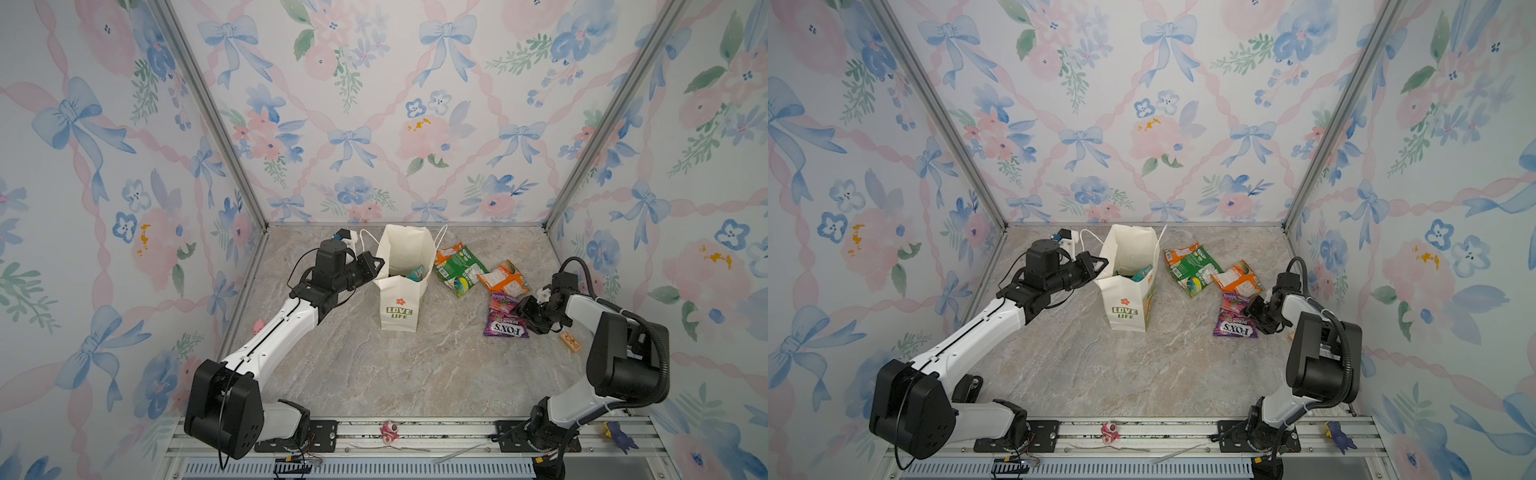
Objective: Place the snacks into the paper bag
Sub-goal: 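Lower the right gripper onto the purple packet's top corner and close it, then lift the purple packet upward with the right gripper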
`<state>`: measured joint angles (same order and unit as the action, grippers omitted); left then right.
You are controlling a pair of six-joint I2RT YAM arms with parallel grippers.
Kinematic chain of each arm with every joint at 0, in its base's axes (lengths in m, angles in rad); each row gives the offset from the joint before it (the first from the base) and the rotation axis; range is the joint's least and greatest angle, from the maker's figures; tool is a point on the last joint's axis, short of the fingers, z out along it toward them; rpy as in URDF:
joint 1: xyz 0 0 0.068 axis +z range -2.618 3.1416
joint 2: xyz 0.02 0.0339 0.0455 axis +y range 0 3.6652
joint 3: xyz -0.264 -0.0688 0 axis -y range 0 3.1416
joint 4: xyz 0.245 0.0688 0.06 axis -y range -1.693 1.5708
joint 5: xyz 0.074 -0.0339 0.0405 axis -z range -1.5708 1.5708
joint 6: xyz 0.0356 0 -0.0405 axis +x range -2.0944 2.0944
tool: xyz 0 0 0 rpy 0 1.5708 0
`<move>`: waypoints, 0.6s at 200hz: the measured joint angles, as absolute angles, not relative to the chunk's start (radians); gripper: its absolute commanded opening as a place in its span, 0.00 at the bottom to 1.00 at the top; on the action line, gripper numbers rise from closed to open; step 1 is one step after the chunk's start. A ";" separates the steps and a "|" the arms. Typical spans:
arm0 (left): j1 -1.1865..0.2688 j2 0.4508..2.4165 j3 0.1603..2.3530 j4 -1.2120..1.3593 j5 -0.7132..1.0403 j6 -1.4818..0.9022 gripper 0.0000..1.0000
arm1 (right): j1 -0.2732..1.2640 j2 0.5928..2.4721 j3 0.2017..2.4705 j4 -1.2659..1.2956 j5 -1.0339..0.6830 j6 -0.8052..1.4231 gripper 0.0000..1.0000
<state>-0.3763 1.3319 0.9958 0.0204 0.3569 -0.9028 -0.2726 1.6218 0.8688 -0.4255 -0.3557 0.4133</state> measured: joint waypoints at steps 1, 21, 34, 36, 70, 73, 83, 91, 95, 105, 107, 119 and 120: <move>-0.376 1.332 0.996 0.020 0.357 -0.903 0.00 | -0.273 1.622 0.869 -0.426 -0.356 0.413 0.51; -0.376 1.332 0.995 0.020 0.357 -0.903 0.00 | -0.272 1.624 0.869 -0.426 -0.366 0.409 0.44; -0.376 1.332 0.996 0.020 0.357 -0.903 0.00 | -0.271 1.624 0.869 -0.425 -0.373 0.408 0.38; -0.376 1.332 0.996 0.020 0.357 -0.903 0.00 | -0.271 1.624 0.869 -0.426 -0.375 0.406 0.38; -0.376 1.332 0.996 0.020 0.357 -0.903 0.00 | -0.267 1.624 0.869 -0.425 -0.397 0.405 0.30; -0.376 1.332 0.996 0.020 0.357 -0.903 0.00 | -0.267 1.624 0.869 -0.425 -0.398 0.406 0.30; -0.376 1.332 0.996 0.020 0.357 -0.903 0.00 | -0.266 1.624 0.869 -0.425 -0.403 0.404 0.29; -0.376 1.332 0.996 0.020 0.357 -0.903 0.00 | -0.266 1.624 0.869 -0.425 -0.408 0.404 0.28; -0.376 1.332 0.996 0.020 0.357 -0.903 0.00 | -0.266 1.624 0.869 -0.425 -0.410 0.403 0.28; -0.376 1.332 0.996 0.020 0.357 -0.903 0.00 | -0.266 1.624 0.869 -0.425 -0.413 0.403 0.26; -0.376 1.332 0.996 0.020 0.357 -0.903 0.00 | -0.266 1.624 0.869 -0.425 -0.413 0.403 0.26; -0.376 1.331 0.996 0.020 0.357 -0.903 0.00 | -0.266 1.621 0.869 -0.425 -0.416 0.404 0.25; -0.376 1.331 0.996 0.020 0.357 -0.903 0.00 | -0.266 1.620 0.869 -0.425 -0.417 0.404 0.25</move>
<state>-0.3763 1.3312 0.9958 0.0204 0.3573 -0.9028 -0.2665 1.6203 0.8688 -0.4252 -0.4168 0.4042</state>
